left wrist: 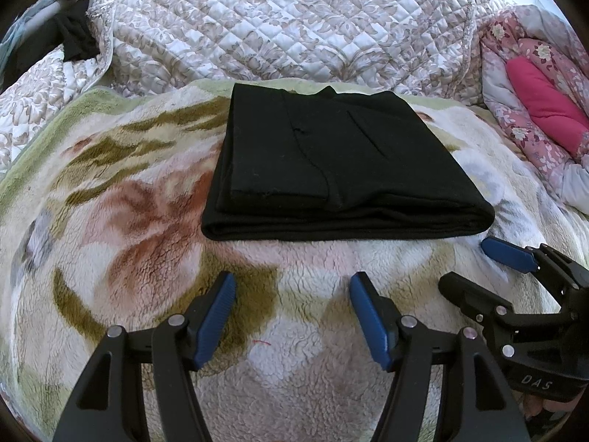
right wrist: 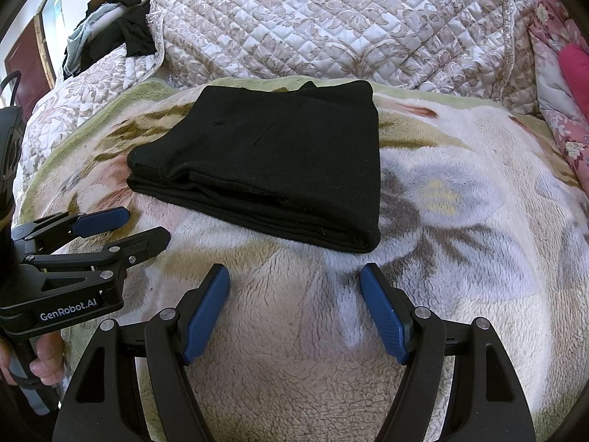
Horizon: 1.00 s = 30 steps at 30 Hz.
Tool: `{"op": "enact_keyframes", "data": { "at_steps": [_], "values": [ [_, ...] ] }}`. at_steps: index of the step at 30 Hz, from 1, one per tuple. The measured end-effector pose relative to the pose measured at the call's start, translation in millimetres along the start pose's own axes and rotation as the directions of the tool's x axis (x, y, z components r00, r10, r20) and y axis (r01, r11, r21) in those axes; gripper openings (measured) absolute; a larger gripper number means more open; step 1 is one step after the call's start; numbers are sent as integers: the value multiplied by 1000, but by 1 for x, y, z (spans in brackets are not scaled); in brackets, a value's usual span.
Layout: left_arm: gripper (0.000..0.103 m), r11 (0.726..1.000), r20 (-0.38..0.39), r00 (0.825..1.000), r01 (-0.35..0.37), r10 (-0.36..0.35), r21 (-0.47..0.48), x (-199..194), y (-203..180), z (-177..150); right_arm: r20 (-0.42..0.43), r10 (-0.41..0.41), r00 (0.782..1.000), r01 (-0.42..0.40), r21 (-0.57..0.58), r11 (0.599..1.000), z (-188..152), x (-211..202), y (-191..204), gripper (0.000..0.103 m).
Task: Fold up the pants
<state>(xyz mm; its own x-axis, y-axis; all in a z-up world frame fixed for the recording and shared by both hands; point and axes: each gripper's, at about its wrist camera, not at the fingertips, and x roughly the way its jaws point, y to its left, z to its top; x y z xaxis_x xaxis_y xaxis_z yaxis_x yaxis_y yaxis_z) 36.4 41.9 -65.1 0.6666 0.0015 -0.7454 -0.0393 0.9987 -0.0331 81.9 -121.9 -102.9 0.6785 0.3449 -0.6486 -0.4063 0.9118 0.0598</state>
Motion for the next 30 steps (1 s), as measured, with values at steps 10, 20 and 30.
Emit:
{"op": "enact_keyframes", "data": {
  "at_steps": [10,20,30],
  "values": [
    [68,1000,-2,1000,1,-1,2,1,1,0,0,-1,1000,1,0,1000,0,0,0,74],
    [68,1000,-3,1000,1,-1,2,1,0,1,1,0,1000,0,1,1000,0,0,0,74],
    [68,1000,-4,1000,1,-1,3,1,0,1,1,-1,1000,1,1,1000,0,0,0,74]
  ]
}}
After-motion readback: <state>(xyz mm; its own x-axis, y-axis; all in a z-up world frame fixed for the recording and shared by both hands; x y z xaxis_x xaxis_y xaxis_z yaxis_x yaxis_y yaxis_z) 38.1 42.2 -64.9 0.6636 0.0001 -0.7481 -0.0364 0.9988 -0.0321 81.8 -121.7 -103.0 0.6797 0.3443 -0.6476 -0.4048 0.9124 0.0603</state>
